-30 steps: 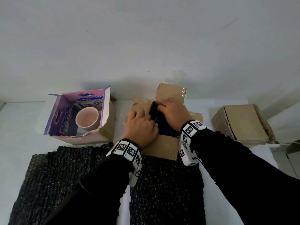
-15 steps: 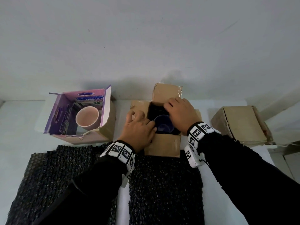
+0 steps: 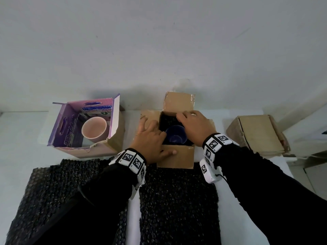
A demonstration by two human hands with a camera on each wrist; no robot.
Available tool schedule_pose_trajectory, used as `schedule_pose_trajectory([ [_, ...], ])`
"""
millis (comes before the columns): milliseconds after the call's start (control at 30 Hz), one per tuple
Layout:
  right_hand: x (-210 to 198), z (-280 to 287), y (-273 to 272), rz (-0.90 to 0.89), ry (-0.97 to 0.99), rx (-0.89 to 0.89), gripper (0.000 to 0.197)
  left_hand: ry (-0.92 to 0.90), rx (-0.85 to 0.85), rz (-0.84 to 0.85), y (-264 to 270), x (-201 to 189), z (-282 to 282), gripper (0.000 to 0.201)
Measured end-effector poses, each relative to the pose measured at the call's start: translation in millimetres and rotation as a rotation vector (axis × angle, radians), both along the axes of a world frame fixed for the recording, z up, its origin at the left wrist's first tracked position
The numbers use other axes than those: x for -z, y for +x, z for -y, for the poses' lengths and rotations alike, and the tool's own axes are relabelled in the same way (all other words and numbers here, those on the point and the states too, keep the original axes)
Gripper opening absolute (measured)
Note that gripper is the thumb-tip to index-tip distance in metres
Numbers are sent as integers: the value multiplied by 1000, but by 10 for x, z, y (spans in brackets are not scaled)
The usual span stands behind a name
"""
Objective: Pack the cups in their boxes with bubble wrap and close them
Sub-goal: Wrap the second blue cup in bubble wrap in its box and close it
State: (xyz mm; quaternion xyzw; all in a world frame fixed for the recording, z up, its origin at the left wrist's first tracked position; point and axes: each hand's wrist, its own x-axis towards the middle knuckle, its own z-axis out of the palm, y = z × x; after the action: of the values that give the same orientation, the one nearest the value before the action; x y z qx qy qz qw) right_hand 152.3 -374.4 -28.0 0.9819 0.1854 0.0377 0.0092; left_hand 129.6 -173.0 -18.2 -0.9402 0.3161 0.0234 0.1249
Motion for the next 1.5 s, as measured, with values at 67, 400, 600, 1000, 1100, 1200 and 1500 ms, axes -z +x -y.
schedule_pose_trajectory([
  [67, 5, -5, 4, 52, -11, 10, 36, 7, 3, 5, -5, -3, 2, 92],
  [400, 41, -34, 46, -6, -35, -24, 42, 38, -25, -60, -16, 77, 21, 94],
  [600, 89, -148, 100, -45, -111, -101, 43, -141, -5, 49, -97, 195, -71, 67],
  [1000, 58, -142, 68, -54, -102, -70, 38, -271, 12, 136, -122, 220, -75, 59],
  [1100, 62, -92, 48, -68, -82, -46, 41, -219, -30, 141, -150, 187, -55, 63],
  [1200, 47, -49, -16, -61, -80, -44, 40, -125, -84, 94, -206, 129, -20, 65],
  [1500, 23, 98, -477, 87, 223, 33, 25, -26, -182, 79, -263, 12, 138, 58],
])
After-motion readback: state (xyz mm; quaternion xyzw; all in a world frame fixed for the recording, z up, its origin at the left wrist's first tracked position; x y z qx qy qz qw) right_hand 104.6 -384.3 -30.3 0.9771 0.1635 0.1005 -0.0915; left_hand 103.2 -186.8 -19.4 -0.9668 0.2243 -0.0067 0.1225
